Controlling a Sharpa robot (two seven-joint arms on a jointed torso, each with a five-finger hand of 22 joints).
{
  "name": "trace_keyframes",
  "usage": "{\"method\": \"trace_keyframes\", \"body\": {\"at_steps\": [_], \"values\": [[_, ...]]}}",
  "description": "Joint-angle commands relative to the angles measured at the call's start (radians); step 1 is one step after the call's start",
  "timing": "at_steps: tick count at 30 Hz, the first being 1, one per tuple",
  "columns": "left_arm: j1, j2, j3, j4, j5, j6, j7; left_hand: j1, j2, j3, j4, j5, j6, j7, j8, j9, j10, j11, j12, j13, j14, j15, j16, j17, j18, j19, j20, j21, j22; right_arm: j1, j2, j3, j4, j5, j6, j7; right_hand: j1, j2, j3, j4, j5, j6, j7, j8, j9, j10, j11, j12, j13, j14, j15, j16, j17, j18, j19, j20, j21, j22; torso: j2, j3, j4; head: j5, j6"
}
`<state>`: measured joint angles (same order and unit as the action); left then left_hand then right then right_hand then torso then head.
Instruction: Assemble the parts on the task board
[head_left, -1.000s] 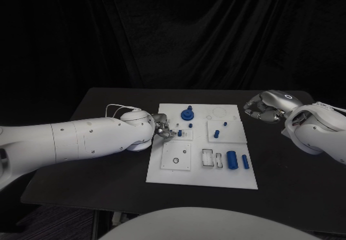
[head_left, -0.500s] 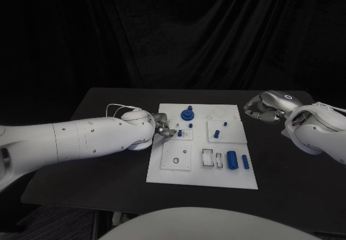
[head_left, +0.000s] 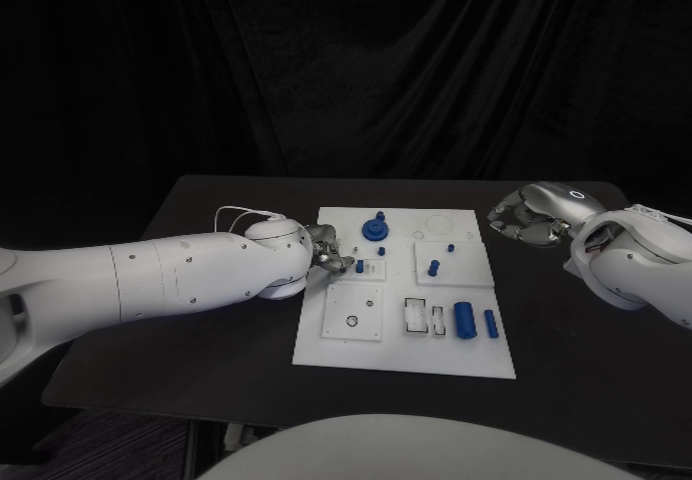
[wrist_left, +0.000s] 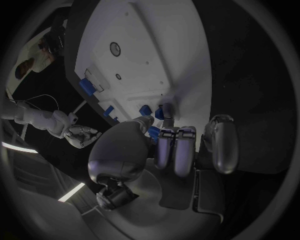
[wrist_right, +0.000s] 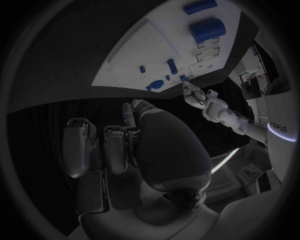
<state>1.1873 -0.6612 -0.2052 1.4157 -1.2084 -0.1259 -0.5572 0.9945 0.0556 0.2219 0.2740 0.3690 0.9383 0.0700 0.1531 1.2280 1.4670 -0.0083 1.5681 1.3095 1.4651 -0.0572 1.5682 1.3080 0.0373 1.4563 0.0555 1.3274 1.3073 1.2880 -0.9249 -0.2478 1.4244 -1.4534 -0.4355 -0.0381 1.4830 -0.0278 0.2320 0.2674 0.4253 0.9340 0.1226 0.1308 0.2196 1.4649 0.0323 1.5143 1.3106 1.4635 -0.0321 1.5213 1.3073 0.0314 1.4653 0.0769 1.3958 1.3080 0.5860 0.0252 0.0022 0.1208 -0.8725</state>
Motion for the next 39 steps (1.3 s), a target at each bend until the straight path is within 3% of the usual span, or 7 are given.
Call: {"method": "trace_keyframes", "body": {"at_steps": [1, 13, 17, 19, 26, 34, 39], "values": [[-0.010, 0.004, -0.006, -0.004, 0.006, 0.035, -0.002, 0.016, -0.002, 0.004, -0.012, 0.010, 0.004, -0.004, -0.006, -0.008, 0.104, 0.002, 0.003, 0.261, 0.106, 0.000, 0.003, 0.263, 0.021, -0.004, -0.001, -0.003, 0.186, -0.003, -0.001, 0.001, 0.001, -0.001, 0.008, -0.020, 0.002, -0.011, 0.007, 0.000, 0.005, 0.006, 0.001, -0.003, -0.001, 0.026, 0.007, -0.006, 0.194, 0.081, 0.007, -0.005, 0.212, 0.014, 0.004, 0.008, -0.003, 0.203, 0.001, 0.0001, 0.0004, 0.001, 0.000], [-0.011, 0.003, -0.006, -0.005, 0.005, 0.046, -0.003, 0.062, -0.026, 0.033, -0.061, 0.016, 0.014, -0.010, -0.004, -0.009, 0.104, -0.004, 0.003, 0.261, 0.106, -0.005, 0.003, 0.263, 0.020, -0.003, -0.005, -0.004, 0.187, -0.003, -0.001, 0.001, 0.001, -0.001, 0.006, -0.020, 0.003, -0.011, 0.008, -0.001, 0.006, 0.007, 0.001, -0.003, -0.001, 0.025, 0.007, -0.006, 0.194, 0.081, 0.007, -0.005, 0.211, 0.014, 0.004, 0.008, -0.004, 0.203, 0.001, -0.0002, 0.0007, 0.000, 0.000], [-0.012, 0.003, -0.006, -0.006, 0.005, 0.036, 0.001, 0.092, -0.037, 0.065, -0.101, 0.011, 0.020, -0.016, -0.002, -0.009, 0.104, -0.008, 0.003, 0.261, 0.106, -0.009, 0.003, 0.263, 0.020, -0.002, -0.009, -0.003, 0.187, -0.003, -0.001, 0.001, 0.001, -0.001, 0.005, -0.020, 0.003, -0.011, 0.008, -0.001, 0.006, 0.007, 0.001, -0.003, -0.001, 0.025, 0.007, -0.006, 0.194, 0.081, 0.007, -0.005, 0.211, 0.014, 0.004, 0.008, -0.004, 0.203, 0.000, 0.0001, 0.0006, 0.000, 0.000], [-0.012, 0.002, -0.006, -0.005, 0.005, 0.024, 0.007, 0.114, -0.041, 0.095, -0.130, 0.026, 0.025, -0.019, 0.000, -0.008, 0.104, -0.011, 0.003, 0.261, 0.106, -0.012, 0.003, 0.263, 0.020, -0.001, -0.012, -0.003, 0.187, -0.003, -0.001, 0.001, 0.000, -0.001, 0.005, -0.020, 0.003, -0.011, 0.008, -0.001, 0.006, 0.007, 0.001, -0.003, -0.001, 0.025, 0.007, -0.006, 0.194, 0.081, 0.007, -0.005, 0.211, 0.014, 0.004, 0.008, -0.004, 0.203, 0.000, 0.0001, 0.0002, 0.001, 0.000], [-0.012, -0.001, -0.006, -0.003, 0.006, -0.025, 0.045, 0.114, -0.064, 0.182, -0.176, 0.027, 0.054, -0.029, 0.017, 0.000, 0.104, -0.020, 0.003, 0.261, 0.106, -0.019, 0.003, 0.263, 0.020, 0.000, -0.019, -0.004, 0.188, -0.003, -0.001, 0.001, 0.000, -0.001, 0.003, -0.020, 0.004, -0.012, 0.009, -0.002, 0.007, 0.007, 0.001, -0.002, -0.001, 0.024, 0.007, -0.007, 0.193, 0.080, 0.007, -0.007, 0.209, 0.014, 0.003, 0.008, -0.006, 0.203, 0.000, 0.0000, 0.0001, 0.000, 0.000], [-0.011, -0.020, -0.006, 0.006, 0.006, -0.083, 0.104, 0.111, -0.087, 0.240, -0.202, 0.020, 0.072, -0.035, 0.027, 0.008, 0.104, -0.026, 0.003, 0.261, 0.106, -0.024, 0.003, 0.263, 0.020, 0.000, -0.023, -0.005, 0.188, -0.003, -0.003, 0.001, 0.000, -0.001, 0.002, -0.021, 0.004, -0.012, 0.009, -0.002, 0.007, 0.007, 0.001, -0.002, -0.001, 0.023, 0.007, -0.008, 0.192, 0.080, 0.007, -0.007, 0.209, 0.015, 0.001, 0.008, -0.009, 0.202, -0.001, 0.0005, 0.0002, -0.006, 0.000], [-0.005, -0.045, -0.006, 0.027, 0.006, -0.124, 0.161, 0.100, -0.097, 0.253, -0.197, -0.001, 0.086, -0.038, 0.034, 0.010, 0.104, -0.028, 0.003, 0.261, 0.106, -0.025, 0.003, 0.263, 0.019, 0.003, -0.025, -0.001, 0.189, -0.003, -0.001, 0.001, -0.002, -0.001, 0.002, -0.023, 0.004, -0.012, 0.009, -0.002, 0.007, 0.007, 0.001, -0.002, -0.001, 0.023, 0.007, -0.008, 0.192, 0.080, 0.007, -0.007, 0.209, 0.015, 0.001, 0.008, -0.009, 0.202, -0.001, 0.0004, -0.0001, -0.006, 0.000]]}}
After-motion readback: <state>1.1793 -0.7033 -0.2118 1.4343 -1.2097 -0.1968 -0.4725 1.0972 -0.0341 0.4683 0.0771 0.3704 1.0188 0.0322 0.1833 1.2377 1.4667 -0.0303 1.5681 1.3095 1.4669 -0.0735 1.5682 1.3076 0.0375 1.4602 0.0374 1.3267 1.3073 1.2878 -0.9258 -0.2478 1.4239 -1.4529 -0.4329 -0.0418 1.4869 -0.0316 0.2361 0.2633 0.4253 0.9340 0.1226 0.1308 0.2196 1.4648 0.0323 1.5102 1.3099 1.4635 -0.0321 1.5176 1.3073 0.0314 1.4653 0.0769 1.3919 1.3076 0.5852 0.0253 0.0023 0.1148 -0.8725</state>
